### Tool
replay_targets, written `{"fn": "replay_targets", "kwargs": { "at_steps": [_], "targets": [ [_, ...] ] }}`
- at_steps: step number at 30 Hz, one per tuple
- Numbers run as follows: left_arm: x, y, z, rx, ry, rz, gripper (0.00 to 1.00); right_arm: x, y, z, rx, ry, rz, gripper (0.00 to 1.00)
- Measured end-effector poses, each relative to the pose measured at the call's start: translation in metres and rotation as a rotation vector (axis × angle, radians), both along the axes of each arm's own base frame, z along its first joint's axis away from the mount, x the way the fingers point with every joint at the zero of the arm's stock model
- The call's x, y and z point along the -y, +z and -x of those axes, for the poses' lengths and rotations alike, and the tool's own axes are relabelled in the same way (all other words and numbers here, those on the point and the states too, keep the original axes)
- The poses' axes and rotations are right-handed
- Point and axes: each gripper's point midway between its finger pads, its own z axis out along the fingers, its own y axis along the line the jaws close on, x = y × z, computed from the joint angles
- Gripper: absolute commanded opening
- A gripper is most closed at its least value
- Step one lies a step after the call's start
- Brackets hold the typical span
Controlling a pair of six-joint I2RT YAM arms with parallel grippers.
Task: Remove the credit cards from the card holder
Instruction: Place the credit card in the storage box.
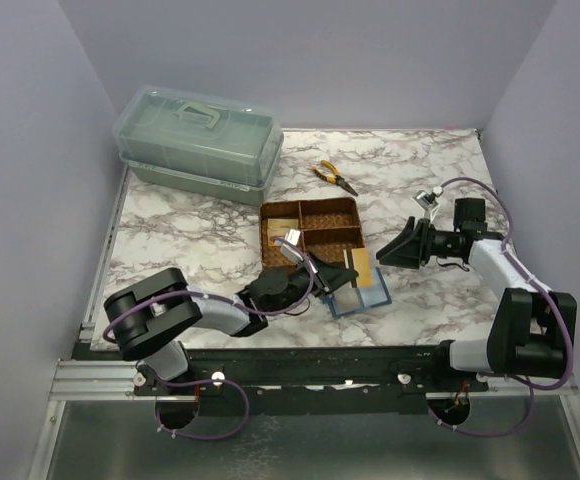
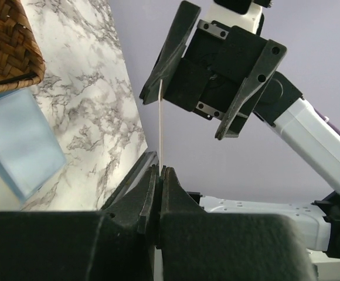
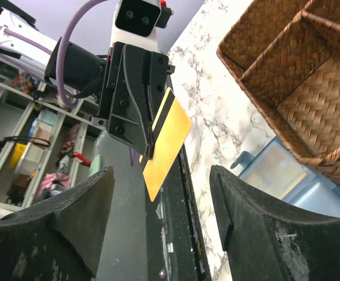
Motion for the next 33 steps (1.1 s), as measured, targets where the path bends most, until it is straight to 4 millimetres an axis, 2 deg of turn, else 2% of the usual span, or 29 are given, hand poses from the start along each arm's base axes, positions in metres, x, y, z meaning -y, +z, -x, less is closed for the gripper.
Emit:
{"fn": "replay_targets", "kwargs": {
  "at_steps": [3, 10, 15, 20, 26, 33],
  "targets": [
    [-0.007, 0.003, 0.001, -0.004, 0.012, -0.011, 0.00, 0.000, 0.004, -0.001, 0.051, 0.002, 0.007, 0.73],
    [-0.037, 0.014, -0.004, -0.032, 0.099, -0.062, 0.00, 0.000, 0.011, 0.005, 0.126, 0.001, 0.018, 0.73],
    [-0.072, 0.027, -0.013, -0.049, 0.214, -0.116, 0.00, 0.001, 0.017, 0.006, 0.173, -0.006, 0.024, 0.74],
    [-0.119, 0.031, -0.026, -0.073, 0.357, -0.186, 0.00, 0.003, 0.018, 0.006, 0.178, -0.013, 0.026, 0.74],
    [-0.164, 0.026, -0.052, -0.076, 0.479, -0.305, 0.00, 0.003, 0.018, 0.006, 0.180, -0.013, 0.026, 0.74],
    [-0.187, 0.003, -0.066, -0.103, 0.498, -0.409, 0.00, 0.004, 0.018, 0.005, 0.185, -0.021, 0.027, 0.74]
  ]
}}
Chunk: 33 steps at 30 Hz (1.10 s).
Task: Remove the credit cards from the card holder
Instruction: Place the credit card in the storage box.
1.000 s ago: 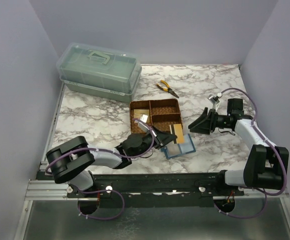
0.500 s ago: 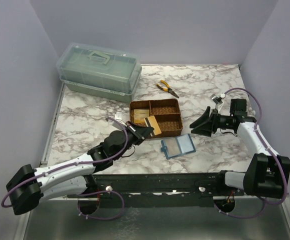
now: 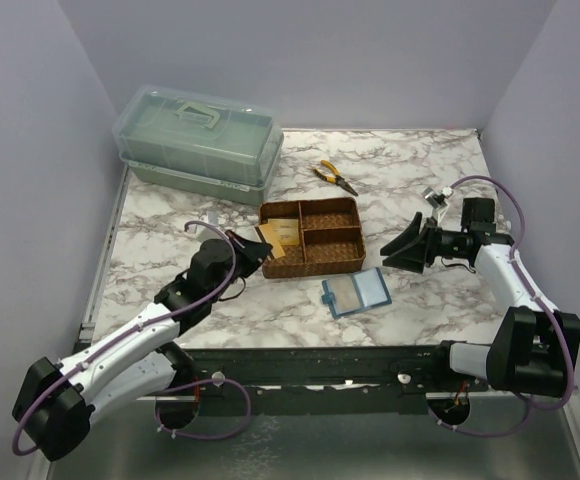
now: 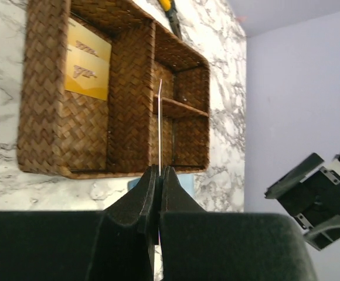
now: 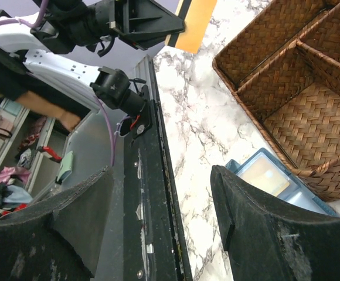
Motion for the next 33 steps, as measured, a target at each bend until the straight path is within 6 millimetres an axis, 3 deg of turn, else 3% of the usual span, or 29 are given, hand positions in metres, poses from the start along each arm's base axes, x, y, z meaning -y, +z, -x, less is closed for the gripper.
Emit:
{"fn": "replay_targets", "kwargs": {
  "at_steps": [17, 27, 33],
  "targets": [
    [-0.012, -0.055, -0.037, -0.171, -0.037, -0.055, 0.00, 0.002, -0.001, -0.001, 0.003, -0.010, 0.000, 0.74],
    [-0.005, -0.064, -0.061, -0.250, 0.060, 0.033, 0.00, 0.002, -0.003, -0.001, -0.015, -0.011, -0.003, 0.74],
    [-0.008, -0.054, -0.072, -0.208, 0.221, 0.075, 0.00, 0.004, -0.003, -0.002, -0.010, -0.017, -0.002, 0.74]
  ]
}}
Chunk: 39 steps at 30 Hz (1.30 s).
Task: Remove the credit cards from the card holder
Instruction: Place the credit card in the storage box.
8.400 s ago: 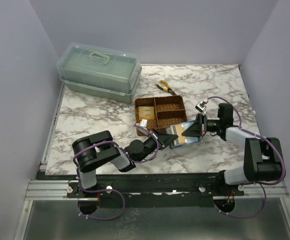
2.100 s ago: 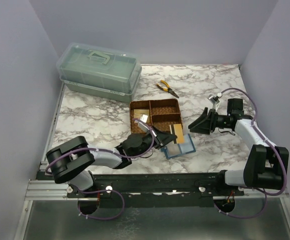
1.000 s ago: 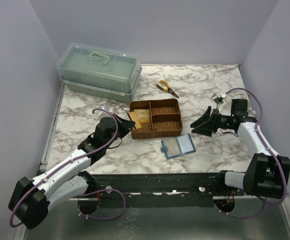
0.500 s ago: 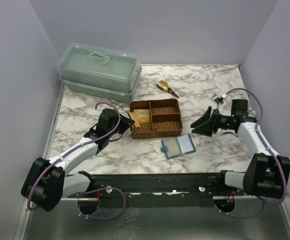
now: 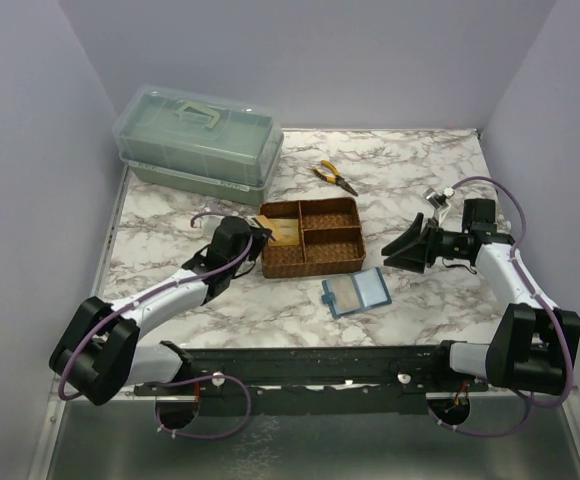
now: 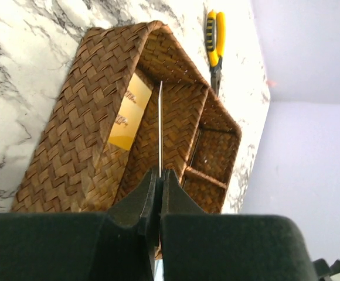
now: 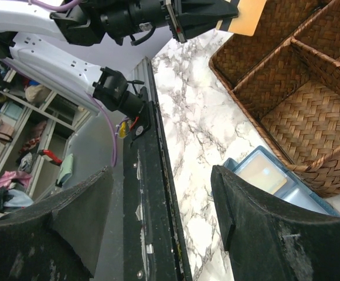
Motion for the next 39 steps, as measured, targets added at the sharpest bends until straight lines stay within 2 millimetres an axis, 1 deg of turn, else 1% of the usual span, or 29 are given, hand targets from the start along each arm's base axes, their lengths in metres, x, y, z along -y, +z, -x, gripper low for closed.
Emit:
{"fn": "replay_targets", "kwargs": {
  "at_steps": [4, 7, 11, 16, 22, 27, 28, 32, 39],
  "targets": [
    [0.001, 0.006, -0.007, 0.021, 0.068, 0.009, 0.00, 0.000, 0.000, 0.000, 0.000, 0.000, 0.000, 0.74],
    [0.003, 0.005, -0.014, 0.025, 0.112, 0.012, 0.00, 0.000, 0.000, 0.000, 0.001, 0.000, 0.000, 0.74],
    [0.006, 0.003, -0.015, 0.029, 0.171, 0.020, 0.00, 0.000, 0.000, 0.000, 0.004, 0.000, 0.001, 0.74],
    [0.011, 0.006, -0.022, 0.042, 0.237, 0.043, 0.01, 0.001, 0.000, 0.000, 0.003, -0.005, 0.001, 0.74],
    [0.017, 0.005, -0.036, 0.053, 0.303, 0.059, 0.03, 0.002, -0.001, -0.001, 0.006, -0.008, 0.001, 0.74],
    [0.018, -0.003, -0.041, 0.043, 0.345, 0.067, 0.06, 0.002, -0.001, 0.000, 0.000, -0.011, 0.000, 0.74],
    [0.018, -0.009, -0.042, 0.033, 0.352, 0.059, 0.07, 0.002, -0.001, 0.000, 0.000, -0.011, 0.001, 0.75],
    [0.020, -0.020, -0.044, 0.015, 0.364, 0.045, 0.12, 0.003, -0.001, 0.000, 0.000, -0.012, 0.001, 0.74],
    [0.023, -0.031, -0.049, -0.003, 0.372, 0.038, 0.13, 0.003, 0.000, 0.001, 0.001, -0.012, 0.001, 0.74]
  ]
}}
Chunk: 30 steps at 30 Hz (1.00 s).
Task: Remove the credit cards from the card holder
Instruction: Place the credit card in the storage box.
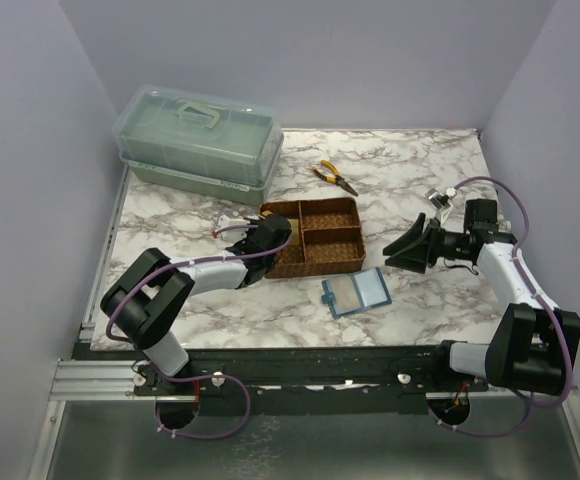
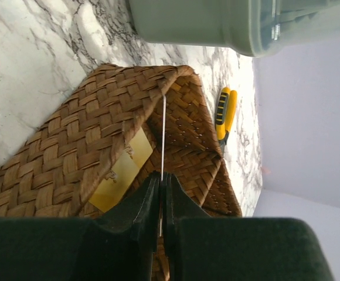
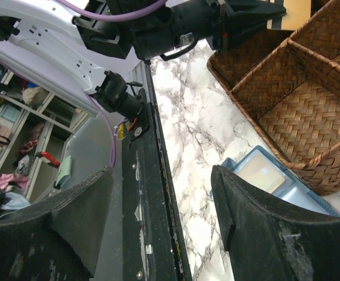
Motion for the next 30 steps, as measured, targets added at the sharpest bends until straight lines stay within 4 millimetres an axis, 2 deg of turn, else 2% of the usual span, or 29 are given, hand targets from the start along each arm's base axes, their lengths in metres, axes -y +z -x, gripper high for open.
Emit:
{"fn": "replay_targets", "kwargs": {
  "at_steps": [6, 14, 21, 26, 30],
  "targets": [
    [0.001, -0.015, 0.000, -0.027, 0.002, -0.017, 0.15, 0.001, 0.001, -0.001, 0.006, -0.006, 0.001, 0.74],
    [0.005, -0.016, -0.001, -0.031, -0.004, -0.008, 0.25, 0.003, 0.001, -0.001, 0.007, -0.012, 0.001, 0.75],
    [0.007, -0.016, 0.000, -0.035, -0.010, 0.002, 0.30, 0.003, 0.000, -0.001, 0.009, -0.012, 0.002, 0.75],
    [0.010, -0.011, 0.004, -0.031, -0.026, 0.015, 0.35, 0.003, 0.000, -0.001, 0.006, -0.012, 0.001, 0.75],
    [0.011, 0.002, 0.012, -0.015, -0.055, 0.030, 0.46, 0.003, 0.000, -0.001, 0.004, -0.014, 0.001, 0.75]
  ]
}}
